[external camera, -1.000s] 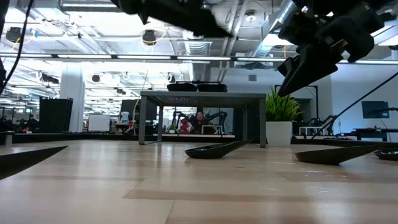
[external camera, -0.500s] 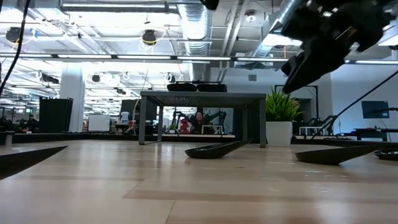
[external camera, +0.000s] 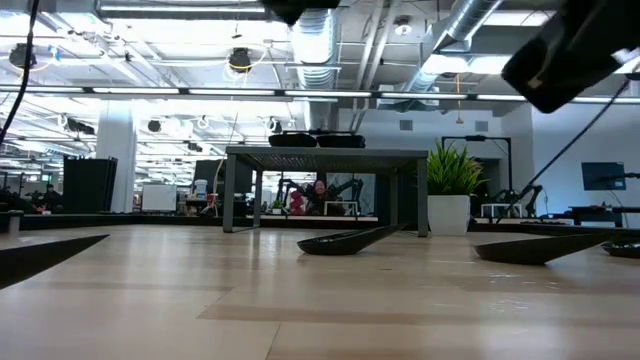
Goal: Pick & Place Mini shaped plates
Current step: Stack the black distorted square plate on top of the stacked black distorted square plates on the shelf
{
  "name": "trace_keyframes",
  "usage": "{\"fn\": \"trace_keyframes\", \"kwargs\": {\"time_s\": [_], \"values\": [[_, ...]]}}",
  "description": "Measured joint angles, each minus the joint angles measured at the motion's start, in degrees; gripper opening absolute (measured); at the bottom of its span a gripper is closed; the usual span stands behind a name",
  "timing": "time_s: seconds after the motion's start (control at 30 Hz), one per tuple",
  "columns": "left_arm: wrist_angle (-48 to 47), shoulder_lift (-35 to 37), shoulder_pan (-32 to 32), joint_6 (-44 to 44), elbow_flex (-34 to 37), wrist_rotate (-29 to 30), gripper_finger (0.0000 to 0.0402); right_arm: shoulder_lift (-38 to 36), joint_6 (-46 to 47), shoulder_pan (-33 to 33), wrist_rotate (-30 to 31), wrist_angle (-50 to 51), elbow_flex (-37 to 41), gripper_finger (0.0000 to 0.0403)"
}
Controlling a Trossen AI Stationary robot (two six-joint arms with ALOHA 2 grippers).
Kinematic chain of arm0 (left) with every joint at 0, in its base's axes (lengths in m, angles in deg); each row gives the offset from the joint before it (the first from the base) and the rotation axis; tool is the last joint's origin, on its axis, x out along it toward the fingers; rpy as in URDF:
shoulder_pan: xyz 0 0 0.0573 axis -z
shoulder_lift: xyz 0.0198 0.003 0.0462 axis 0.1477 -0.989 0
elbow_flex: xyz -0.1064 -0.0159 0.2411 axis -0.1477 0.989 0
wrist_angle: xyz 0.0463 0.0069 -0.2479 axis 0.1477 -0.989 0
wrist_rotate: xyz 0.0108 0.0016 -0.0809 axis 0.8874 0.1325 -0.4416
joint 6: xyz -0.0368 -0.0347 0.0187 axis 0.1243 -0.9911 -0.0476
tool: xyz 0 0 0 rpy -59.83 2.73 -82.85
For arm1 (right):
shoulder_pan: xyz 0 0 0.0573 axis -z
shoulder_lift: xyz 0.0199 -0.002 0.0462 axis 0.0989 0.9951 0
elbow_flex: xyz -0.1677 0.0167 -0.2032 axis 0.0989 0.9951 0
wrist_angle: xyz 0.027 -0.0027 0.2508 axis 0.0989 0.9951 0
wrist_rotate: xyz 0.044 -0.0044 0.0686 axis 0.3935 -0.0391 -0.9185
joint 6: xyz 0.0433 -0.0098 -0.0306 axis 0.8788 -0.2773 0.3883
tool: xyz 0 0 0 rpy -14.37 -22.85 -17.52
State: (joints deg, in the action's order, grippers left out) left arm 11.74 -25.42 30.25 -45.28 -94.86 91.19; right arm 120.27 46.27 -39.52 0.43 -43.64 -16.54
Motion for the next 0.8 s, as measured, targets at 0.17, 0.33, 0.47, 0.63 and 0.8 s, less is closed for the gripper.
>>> {"fn": "trace_keyframes", "kwargs": {"time_s": [0.17, 0.33, 0.47, 0.63, 0.8], "values": [[-1.1, 1.0, 0.0, -0.5, 2.5, 2.0, 0.0094, 11.0, 2.8, -7.1, 0.6, 4.1, -9.3, 0.0073], [-0.3, 2.3, 0.0, -1.1, 4.8, 5.1, 0.0094, 21.9, 13.1, -12.9, 0.5, 24.3, -24.8, 0.0063], [0.3, 3.3, 0.0, -1.2, 6.0, 7.1, 0.0094, 29.8, 21.9, -15.3, -2.5, 31.6, -34.4, 0.0063], [2.0, 4.3, 0.0, -1.2, 6.9, 8.7, 0.0094, 37.4, 25.1, -16.9, -7.1, 32.9, -41.0, 0.0062], [3.9, 4.5, -0.1, -1.1, 6.9, 8.7, 0.0094, 41.4, 26.9, -17.1, -7.0, 37.1, -44.3, 0.0062]]}}
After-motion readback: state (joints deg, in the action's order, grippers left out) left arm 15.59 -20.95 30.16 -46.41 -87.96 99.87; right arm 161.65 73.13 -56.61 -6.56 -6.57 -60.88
